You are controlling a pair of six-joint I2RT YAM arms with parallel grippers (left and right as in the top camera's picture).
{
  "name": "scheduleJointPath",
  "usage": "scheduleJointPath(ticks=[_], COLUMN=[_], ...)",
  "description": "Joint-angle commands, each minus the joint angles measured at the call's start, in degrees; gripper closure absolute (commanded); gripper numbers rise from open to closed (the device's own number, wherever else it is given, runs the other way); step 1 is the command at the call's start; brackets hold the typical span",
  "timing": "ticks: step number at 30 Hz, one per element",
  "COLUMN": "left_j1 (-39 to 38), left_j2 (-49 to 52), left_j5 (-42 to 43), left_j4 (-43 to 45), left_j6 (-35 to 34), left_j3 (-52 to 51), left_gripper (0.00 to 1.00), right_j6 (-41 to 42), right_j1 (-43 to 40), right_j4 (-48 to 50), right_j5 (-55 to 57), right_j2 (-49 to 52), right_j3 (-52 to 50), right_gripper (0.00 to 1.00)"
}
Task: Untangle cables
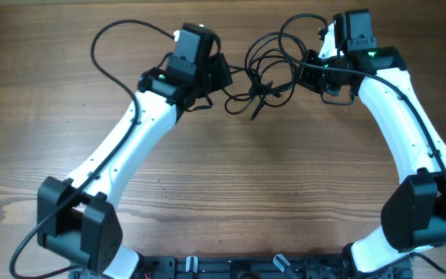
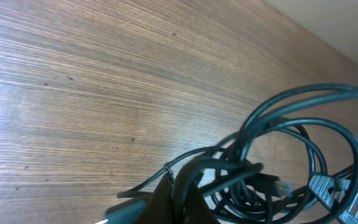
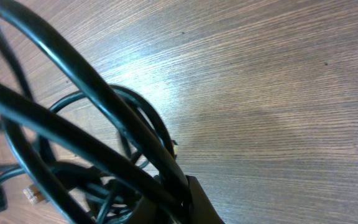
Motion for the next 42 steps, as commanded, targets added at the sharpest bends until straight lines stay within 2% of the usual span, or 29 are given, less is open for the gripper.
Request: scheduleJointPath(ticks=[1,6,9,16,19,22,23,25,28,33,42], left_j1=[5.1,6.9,7.1,6.8,6.8,6.8,6.8,6.8,6.8,7.0,11.5], left_j2=[-3.7,-3.9,-3.9,-3.9,-3.9,-3.9,-3.9,-3.9,-3.9,-3.9,-3.9], left_j5=[-5.7,-5.7,-5.7,-4.3,1.8,9.0,12.4,19.6,27.2,33.9,48.7], left_j4=[-1.8,-4.6,-4.7,-4.7,-4.7,-4.2,-3.6,-1.8,0.6,3.9,7.5], left_j6=[2.8,2.8,2.8,2.8,2.8,3.0,4.7,8.6,12.0,13.5,13.5], left_j3=[1.5,1.5,1.5,1.5,1.5,1.4,1.5,1.4,1.4,1.5,1.5], left_gripper=[0.96,0.96,0.96,0.96,0.96,0.96,0.96,0.96,0.96,0.96,0.96], right_j6=[1.2,1.2,0.0,-17.7,-22.6,-23.3,-23.5,-24.3,-27.2,-28.9,-24.2], right_j1=[-2.9,-7.7,-10.6,-12.3,-12.2,-12.0,-12.0,-12.0,-12.0,-9.6,-4.3], right_j4=[-1.5,-2.2,-2.2,-0.4,-0.4,-0.4,-0.5,-0.6,-0.9,-1.2,2.1], right_j5=[11.9,11.7,7.5,-16.9,-24.6,-25.7,-25.7,-26.4,-31.0,-33.3,-33.1], right_j2=[0.1,0.1,0.1,0.1,0.1,0.1,0.1,0.1,0.1,0.1,0.1], right_j3=[0.3,0.3,0.3,0.3,0.3,0.3,0.3,0.3,0.3,0.3,0.3], right_gripper=[0.96,0.96,0.96,0.95,0.82,0.60,0.51,0.45,0.41,0.40,0.42])
